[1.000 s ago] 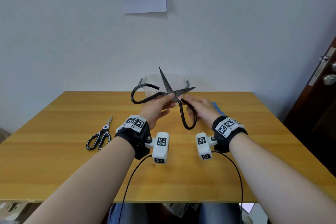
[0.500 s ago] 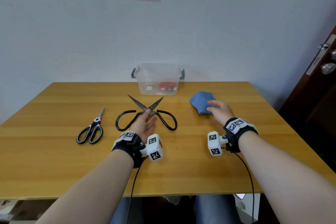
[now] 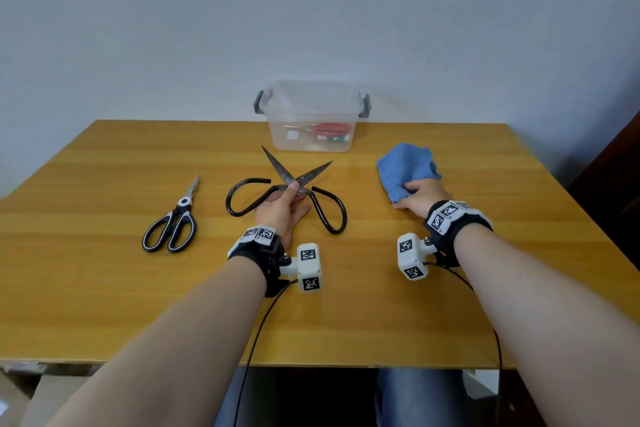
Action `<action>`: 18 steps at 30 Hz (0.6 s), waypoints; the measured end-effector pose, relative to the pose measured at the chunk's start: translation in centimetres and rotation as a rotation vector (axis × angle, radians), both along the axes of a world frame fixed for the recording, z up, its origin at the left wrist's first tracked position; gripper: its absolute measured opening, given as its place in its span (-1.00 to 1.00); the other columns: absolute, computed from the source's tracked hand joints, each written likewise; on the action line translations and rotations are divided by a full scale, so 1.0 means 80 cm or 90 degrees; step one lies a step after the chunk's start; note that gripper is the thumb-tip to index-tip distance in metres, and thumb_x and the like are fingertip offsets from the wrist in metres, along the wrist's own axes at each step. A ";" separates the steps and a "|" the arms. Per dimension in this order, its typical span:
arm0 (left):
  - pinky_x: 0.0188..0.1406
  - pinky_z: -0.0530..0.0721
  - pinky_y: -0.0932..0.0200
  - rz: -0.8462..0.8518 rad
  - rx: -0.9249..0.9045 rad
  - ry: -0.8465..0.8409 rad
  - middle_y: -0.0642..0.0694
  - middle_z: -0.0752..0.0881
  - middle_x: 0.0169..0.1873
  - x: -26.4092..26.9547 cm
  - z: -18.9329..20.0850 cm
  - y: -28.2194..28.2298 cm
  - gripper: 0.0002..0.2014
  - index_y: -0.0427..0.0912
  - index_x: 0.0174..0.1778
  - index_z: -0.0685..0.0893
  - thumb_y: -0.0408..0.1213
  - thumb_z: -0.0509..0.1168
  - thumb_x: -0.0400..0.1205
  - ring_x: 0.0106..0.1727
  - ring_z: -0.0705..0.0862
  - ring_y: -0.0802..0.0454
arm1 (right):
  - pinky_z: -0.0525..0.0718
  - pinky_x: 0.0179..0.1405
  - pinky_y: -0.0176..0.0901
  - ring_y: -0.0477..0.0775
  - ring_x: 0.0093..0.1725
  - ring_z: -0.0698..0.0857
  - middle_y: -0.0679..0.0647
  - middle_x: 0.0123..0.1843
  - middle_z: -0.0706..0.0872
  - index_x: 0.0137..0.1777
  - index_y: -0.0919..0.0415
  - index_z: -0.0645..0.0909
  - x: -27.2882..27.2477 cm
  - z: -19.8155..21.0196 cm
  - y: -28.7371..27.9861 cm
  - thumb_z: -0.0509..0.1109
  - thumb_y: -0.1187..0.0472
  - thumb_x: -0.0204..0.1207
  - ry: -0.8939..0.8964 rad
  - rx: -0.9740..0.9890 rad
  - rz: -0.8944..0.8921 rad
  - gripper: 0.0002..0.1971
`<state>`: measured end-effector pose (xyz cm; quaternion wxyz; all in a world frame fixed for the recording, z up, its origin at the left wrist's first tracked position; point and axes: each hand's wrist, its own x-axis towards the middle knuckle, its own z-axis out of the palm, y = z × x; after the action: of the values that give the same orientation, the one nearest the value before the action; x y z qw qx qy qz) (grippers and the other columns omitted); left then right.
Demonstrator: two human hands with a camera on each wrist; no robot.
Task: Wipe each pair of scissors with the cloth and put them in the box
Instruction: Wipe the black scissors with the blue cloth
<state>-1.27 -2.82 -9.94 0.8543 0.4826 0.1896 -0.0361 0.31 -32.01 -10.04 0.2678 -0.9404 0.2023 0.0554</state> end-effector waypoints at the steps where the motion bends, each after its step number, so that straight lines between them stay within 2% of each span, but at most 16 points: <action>1: 0.17 0.84 -0.10 0.007 0.002 0.002 -0.39 0.83 0.06 0.004 0.000 -0.001 -0.75 -0.48 0.15 0.71 -0.37 0.50 0.67 0.18 0.83 -0.20 | 0.42 0.16 0.09 0.30 0.27 0.55 0.03 0.03 0.76 -0.19 -0.03 0.77 -0.002 0.002 0.007 0.58 -0.12 0.38 -0.006 -0.012 0.010 -0.80; 3: 0.15 0.85 -0.08 0.000 0.006 0.006 -0.35 0.83 -0.05 0.010 -0.001 -0.003 -0.79 -0.47 0.09 0.71 -0.38 0.49 0.67 0.13 0.84 -0.19 | 0.45 0.23 0.21 0.33 0.30 0.48 0.02 -0.05 0.74 -0.31 -0.04 0.72 -0.008 0.004 0.019 0.43 -0.07 0.52 -0.015 -0.037 0.006 -0.77; 4: 0.13 0.85 -0.06 -0.005 0.005 0.007 -0.31 0.82 -0.11 0.011 -0.003 -0.002 -0.81 -0.47 0.07 0.71 -0.40 0.49 0.67 0.08 0.84 -0.17 | 0.46 0.21 0.19 0.32 0.30 0.44 0.03 -0.06 0.71 -0.34 -0.02 0.66 -0.009 0.008 0.024 0.37 -0.04 0.59 -0.005 -0.054 0.012 -0.73; 7: 0.04 0.87 -0.02 0.003 -0.009 0.008 -0.28 0.80 -0.16 0.013 -0.006 0.001 -0.67 -0.48 0.24 0.64 -0.42 0.51 0.64 -0.07 0.86 -0.10 | 0.41 0.22 0.11 0.26 0.11 0.55 0.10 -0.16 0.64 -0.28 0.08 0.60 -0.003 0.047 0.045 0.28 0.02 0.67 0.013 -0.062 0.039 -0.70; 8: 0.01 0.87 0.00 0.003 -0.010 0.006 -0.27 0.80 -0.18 0.013 -0.007 0.002 -0.68 -0.47 0.24 0.64 -0.41 0.51 0.65 -0.10 0.86 -0.08 | 0.47 0.22 0.11 0.27 0.02 0.60 0.15 -0.18 0.65 -0.24 0.15 0.63 0.002 0.063 0.051 0.29 0.03 0.67 -0.023 -0.020 0.030 -0.71; 9: -0.02 0.87 0.03 -0.002 -0.008 0.003 -0.24 0.81 -0.22 0.012 -0.006 0.002 -0.76 -0.46 0.16 0.67 -0.41 0.49 0.66 -0.11 0.86 -0.08 | 0.54 0.13 0.11 0.27 -0.08 0.64 0.19 -0.21 0.66 -0.19 0.21 0.65 0.006 0.079 0.055 0.30 0.04 0.67 -0.080 0.066 0.012 -0.71; 10: -0.03 0.86 0.04 -0.006 -0.008 0.000 -0.23 0.81 -0.24 0.010 -0.006 0.002 -0.84 -0.44 0.06 0.70 -0.40 0.47 0.68 -0.11 0.85 -0.08 | 0.58 -0.08 0.10 0.25 -0.21 0.64 0.23 -0.26 0.64 -0.18 0.24 0.63 0.009 0.093 0.058 0.31 0.06 0.67 -0.136 0.188 -0.018 -0.71; 11: -0.01 0.86 0.03 -0.004 -0.014 -0.003 -0.23 0.82 -0.25 0.009 -0.005 0.002 -0.87 -0.42 -0.02 0.71 -0.40 0.46 0.69 -0.10 0.85 -0.10 | 0.53 -0.28 0.04 0.21 -0.34 0.61 0.24 -0.33 0.61 -0.21 0.25 0.60 0.010 0.107 0.059 0.33 0.08 0.68 -0.197 0.321 -0.064 -0.71; 12: 0.03 0.86 0.01 0.002 -0.023 -0.007 -0.24 0.82 -0.25 0.007 -0.005 0.002 -0.88 -0.41 -0.06 0.71 -0.40 0.45 0.69 -0.09 0.85 -0.11 | 0.49 -0.36 -0.03 0.17 -0.40 0.59 0.22 -0.35 0.61 -0.23 0.24 0.58 0.010 0.118 0.058 0.36 0.08 0.67 -0.243 0.436 -0.122 -0.72; 13: 0.07 0.86 -0.01 0.009 -0.032 -0.009 -0.26 0.82 -0.23 0.006 -0.006 0.002 -0.87 -0.41 -0.08 0.71 -0.40 0.45 0.70 -0.08 0.85 -0.12 | 0.51 -0.33 -0.07 0.16 -0.37 0.63 0.21 -0.32 0.66 -0.21 0.22 0.60 0.008 0.126 0.055 0.40 0.07 0.65 -0.268 0.531 -0.174 -0.74; 15: 0.10 0.85 -0.02 0.025 -0.037 -0.013 -0.29 0.81 -0.20 0.004 -0.006 0.003 -0.86 -0.42 -0.06 0.70 -0.38 0.43 0.71 -0.08 0.85 -0.13 | 0.65 -0.23 -0.02 0.19 -0.22 0.72 0.21 -0.15 0.75 -0.02 0.24 0.66 0.005 0.129 0.049 0.46 0.00 0.61 -0.262 0.657 -0.254 -0.73; 18: 0.09 0.85 0.00 0.046 -0.035 -0.011 -0.29 0.81 -0.20 0.002 -0.006 0.003 -0.85 -0.42 -0.05 0.69 -0.37 0.40 0.75 -0.12 0.86 -0.10 | 0.82 -0.17 0.13 0.28 -0.09 0.80 0.23 0.05 0.82 0.24 0.30 0.67 -0.006 0.102 0.033 0.45 0.08 0.63 -0.170 0.691 -0.298 -0.68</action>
<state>-1.10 -2.60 -10.45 0.8695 0.4522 0.1985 -0.0062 -0.17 -29.36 -1.91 0.7371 -0.5991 0.3115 -0.0281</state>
